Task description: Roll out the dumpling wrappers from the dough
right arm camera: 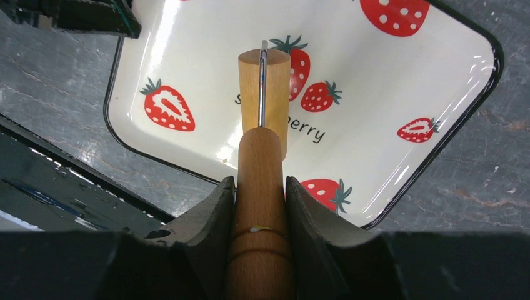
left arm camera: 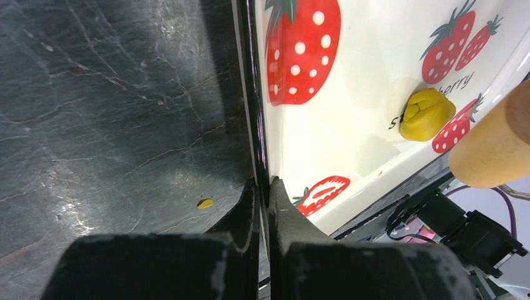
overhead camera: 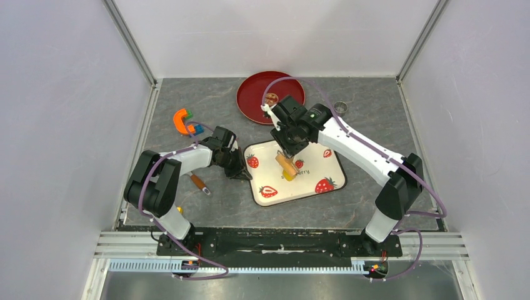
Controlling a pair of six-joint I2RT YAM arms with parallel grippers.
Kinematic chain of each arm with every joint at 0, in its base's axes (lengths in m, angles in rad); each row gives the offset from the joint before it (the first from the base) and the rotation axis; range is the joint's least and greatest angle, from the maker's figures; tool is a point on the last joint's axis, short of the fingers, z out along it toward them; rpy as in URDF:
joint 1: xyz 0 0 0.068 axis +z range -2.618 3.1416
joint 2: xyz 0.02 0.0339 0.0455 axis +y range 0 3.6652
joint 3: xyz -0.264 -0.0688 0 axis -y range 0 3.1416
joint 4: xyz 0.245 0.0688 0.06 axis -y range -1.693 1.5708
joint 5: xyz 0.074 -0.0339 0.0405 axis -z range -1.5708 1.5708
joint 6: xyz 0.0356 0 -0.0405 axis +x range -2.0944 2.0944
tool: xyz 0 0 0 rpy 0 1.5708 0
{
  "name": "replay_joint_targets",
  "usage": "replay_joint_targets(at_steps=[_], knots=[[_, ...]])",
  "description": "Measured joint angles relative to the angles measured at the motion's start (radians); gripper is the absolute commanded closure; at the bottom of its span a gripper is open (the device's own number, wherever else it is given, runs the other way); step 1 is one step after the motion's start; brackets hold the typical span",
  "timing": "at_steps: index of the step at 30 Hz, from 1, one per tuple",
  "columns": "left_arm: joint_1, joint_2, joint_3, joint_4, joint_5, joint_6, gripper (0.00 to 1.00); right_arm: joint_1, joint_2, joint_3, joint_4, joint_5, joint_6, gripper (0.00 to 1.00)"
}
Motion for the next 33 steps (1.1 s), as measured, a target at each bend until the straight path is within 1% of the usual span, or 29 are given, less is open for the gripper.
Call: replay_joint_targets(at_steps=[12, 33], knots=[[0.000, 0.000, 0.000, 0.000, 0.000, 0.000, 0.98, -0.001, -0.003, -0.094, 0.030, 0.013, -0.008, 1.00], [0.000, 0.000, 0.000, 0.000, 0.000, 0.000, 0.98, 0.003, -0.004, -0.113, 0.061, 0.023, -0.018, 1.00]])
